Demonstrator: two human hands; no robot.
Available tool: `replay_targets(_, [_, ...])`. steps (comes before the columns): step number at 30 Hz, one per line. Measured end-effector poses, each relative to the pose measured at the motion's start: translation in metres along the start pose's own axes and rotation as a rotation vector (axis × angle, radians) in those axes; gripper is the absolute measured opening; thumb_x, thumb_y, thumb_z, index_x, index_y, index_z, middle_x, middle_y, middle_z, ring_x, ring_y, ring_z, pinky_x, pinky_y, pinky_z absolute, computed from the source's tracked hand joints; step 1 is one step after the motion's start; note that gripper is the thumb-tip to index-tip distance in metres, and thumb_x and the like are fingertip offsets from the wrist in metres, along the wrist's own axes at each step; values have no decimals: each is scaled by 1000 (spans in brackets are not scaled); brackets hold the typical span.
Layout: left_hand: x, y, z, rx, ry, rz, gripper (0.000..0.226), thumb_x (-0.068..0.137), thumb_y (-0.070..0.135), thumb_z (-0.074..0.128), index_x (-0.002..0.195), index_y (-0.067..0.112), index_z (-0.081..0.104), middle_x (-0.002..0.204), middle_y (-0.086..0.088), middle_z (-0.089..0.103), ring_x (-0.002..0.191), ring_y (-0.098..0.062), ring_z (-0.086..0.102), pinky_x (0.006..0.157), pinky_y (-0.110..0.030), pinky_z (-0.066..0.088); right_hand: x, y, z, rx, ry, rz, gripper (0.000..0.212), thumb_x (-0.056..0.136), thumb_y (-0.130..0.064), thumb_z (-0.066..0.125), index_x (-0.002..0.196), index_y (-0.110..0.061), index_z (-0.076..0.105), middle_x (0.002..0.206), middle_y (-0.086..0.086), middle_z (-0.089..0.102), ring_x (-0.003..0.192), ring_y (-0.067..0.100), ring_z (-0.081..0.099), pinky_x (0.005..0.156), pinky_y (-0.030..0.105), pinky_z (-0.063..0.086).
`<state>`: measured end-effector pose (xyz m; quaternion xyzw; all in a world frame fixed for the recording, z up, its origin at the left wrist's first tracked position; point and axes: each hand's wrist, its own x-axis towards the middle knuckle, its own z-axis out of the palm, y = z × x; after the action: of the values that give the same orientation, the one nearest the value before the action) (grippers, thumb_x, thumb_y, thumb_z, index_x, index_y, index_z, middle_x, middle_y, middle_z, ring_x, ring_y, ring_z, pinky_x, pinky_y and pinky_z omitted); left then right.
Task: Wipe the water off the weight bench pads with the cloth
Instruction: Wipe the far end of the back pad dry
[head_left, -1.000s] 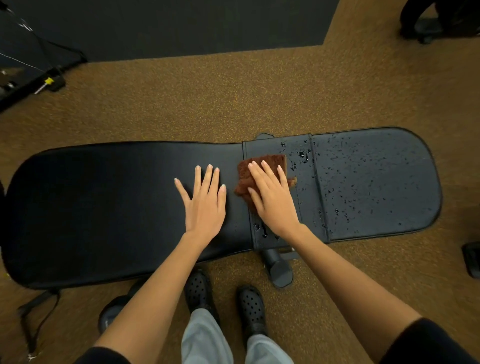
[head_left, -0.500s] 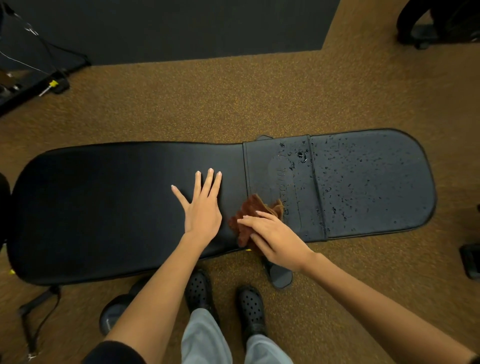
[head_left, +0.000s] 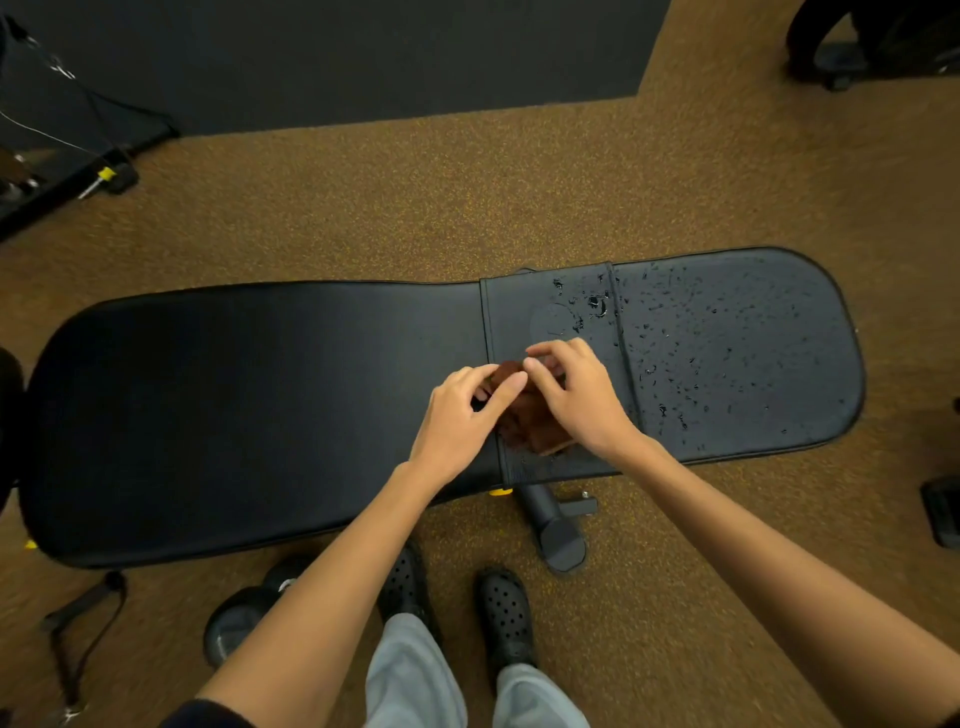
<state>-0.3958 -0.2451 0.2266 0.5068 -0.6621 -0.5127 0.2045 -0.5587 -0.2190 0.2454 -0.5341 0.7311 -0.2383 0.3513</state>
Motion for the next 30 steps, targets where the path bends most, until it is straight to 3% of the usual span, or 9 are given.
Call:
replay_targets(2, [3,-4,2,32,-15,-25,47,84,59,57,114,24,66,93,6,61,87,-7,57,79,-25,49,-7,3,-2,27,89,8,30,97,-37,53,115,-14,61,104,1,50,107,25,55,96,40,43])
replay_targets(5, [6,-3,1,23,1,-59,42,88,46,60,118,17,64,98,2,61,89,-8,58,81,-23,49,-23,8,-10,-170,67,-71,56,84,-61,54,116,-16,56,108,3,50,107,24,52,89,42,44])
replay_targets(10, [9,2,-3,23,-53,-116,30,92,31,60,116,14,64,102,-5,61,92,-12,58,74,-7,42,-31,12,-5,-435,-35,-101,73,71,-58,74,127,-20,48,120,4,48,111,24,46,87,42,39])
replay_targets(15, [5,-3,-4,70,-191,-122,45,83,15,72,124,11,56,101,-7,61,87,-14,57,69,-11,43,-16,12,4,-179,77,-94,21,88,-19,66,105,-10,59,103,6,55,101,26,54,84,36,42])
replay_targets(19, [6,4,-2,-21,-127,-262,22,90,14,62,111,7,64,103,-7,66,94,-16,60,80,-14,47,-15,2,-7,40,248,-25,4,94,-9,55,94,-7,59,91,4,57,87,16,55,70,17,34])
replay_targets(22, [8,15,-2,-398,-31,-471,14,94,10,54,104,5,62,108,-15,67,99,-22,65,88,-32,54,-28,-3,-13,40,179,-205,14,95,-5,51,106,-7,59,105,5,62,98,13,57,84,22,43])
replay_targets(25, [9,23,-8,-651,-1,-613,24,99,22,43,100,7,61,108,-21,67,95,-27,68,79,-36,58,-39,6,-2,-279,59,-422,31,93,-13,48,122,-7,58,133,9,55,124,23,49,105,35,37])
replay_targets(28, [7,17,-11,-591,-22,-652,41,92,49,53,99,11,66,98,-14,72,89,-23,70,75,-36,59,-44,18,13,-522,-68,-539,40,98,-30,44,130,-11,59,145,9,48,139,26,37,115,47,26])
replay_targets(30, [3,11,-10,-450,-8,-582,38,91,39,60,106,5,66,102,-15,70,91,-21,69,73,-33,59,-43,15,16,-458,-46,-551,35,99,-31,48,122,-10,65,141,9,52,139,26,37,116,49,26])
